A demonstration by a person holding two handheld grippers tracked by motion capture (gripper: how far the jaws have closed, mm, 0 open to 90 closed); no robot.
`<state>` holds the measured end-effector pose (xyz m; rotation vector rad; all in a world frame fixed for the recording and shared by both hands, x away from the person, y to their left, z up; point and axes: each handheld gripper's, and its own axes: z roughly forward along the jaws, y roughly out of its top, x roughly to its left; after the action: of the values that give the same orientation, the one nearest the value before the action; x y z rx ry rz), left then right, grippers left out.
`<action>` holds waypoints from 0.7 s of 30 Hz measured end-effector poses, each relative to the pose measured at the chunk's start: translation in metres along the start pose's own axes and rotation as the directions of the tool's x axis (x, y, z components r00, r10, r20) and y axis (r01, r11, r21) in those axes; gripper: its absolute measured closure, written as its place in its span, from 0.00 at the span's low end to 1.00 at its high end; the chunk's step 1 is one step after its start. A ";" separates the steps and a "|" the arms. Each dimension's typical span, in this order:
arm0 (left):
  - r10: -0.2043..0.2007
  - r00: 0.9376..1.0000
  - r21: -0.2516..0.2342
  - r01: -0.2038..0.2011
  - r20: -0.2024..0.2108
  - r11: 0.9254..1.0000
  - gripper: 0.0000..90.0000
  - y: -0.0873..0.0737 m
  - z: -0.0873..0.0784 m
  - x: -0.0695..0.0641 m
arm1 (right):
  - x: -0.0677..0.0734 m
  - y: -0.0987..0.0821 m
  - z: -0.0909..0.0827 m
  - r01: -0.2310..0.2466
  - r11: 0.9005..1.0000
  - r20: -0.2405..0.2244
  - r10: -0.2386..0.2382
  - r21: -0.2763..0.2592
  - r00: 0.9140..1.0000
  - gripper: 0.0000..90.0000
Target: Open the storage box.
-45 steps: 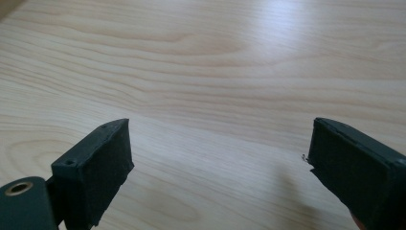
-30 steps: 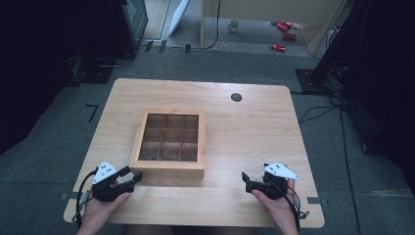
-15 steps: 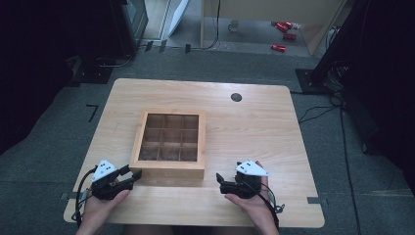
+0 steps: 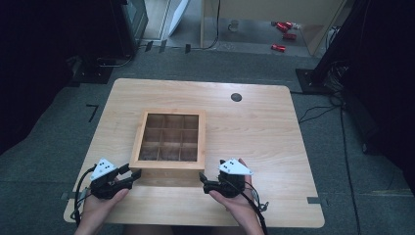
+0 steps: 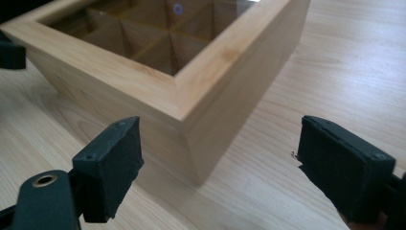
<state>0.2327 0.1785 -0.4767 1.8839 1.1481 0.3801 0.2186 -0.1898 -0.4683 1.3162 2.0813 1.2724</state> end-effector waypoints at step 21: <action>0.008 1.000 -0.009 -0.008 -0.002 1.000 0.57 0.001 0.000 0.000 | 0.026 -0.004 0.019 0.015 1.000 -0.060 -0.015 0.000 0.998 0.18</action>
<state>0.2328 0.1785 -0.4759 1.8812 1.1384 0.3911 0.2173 -0.1584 -0.4776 1.2748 2.1283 1.3205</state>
